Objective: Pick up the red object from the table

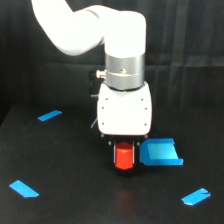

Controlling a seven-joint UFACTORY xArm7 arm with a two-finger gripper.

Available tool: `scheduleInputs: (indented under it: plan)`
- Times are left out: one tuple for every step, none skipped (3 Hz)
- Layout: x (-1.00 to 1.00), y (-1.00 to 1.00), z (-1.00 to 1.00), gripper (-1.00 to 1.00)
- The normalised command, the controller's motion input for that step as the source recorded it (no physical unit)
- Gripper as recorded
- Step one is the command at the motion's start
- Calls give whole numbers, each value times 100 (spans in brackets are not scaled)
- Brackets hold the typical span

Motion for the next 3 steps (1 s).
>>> scheduleInputs:
  plan:
    - [-34, 14, 95, -100]
    - [-11, 16, 97, -94]
    - [0, -1, 100, -100]
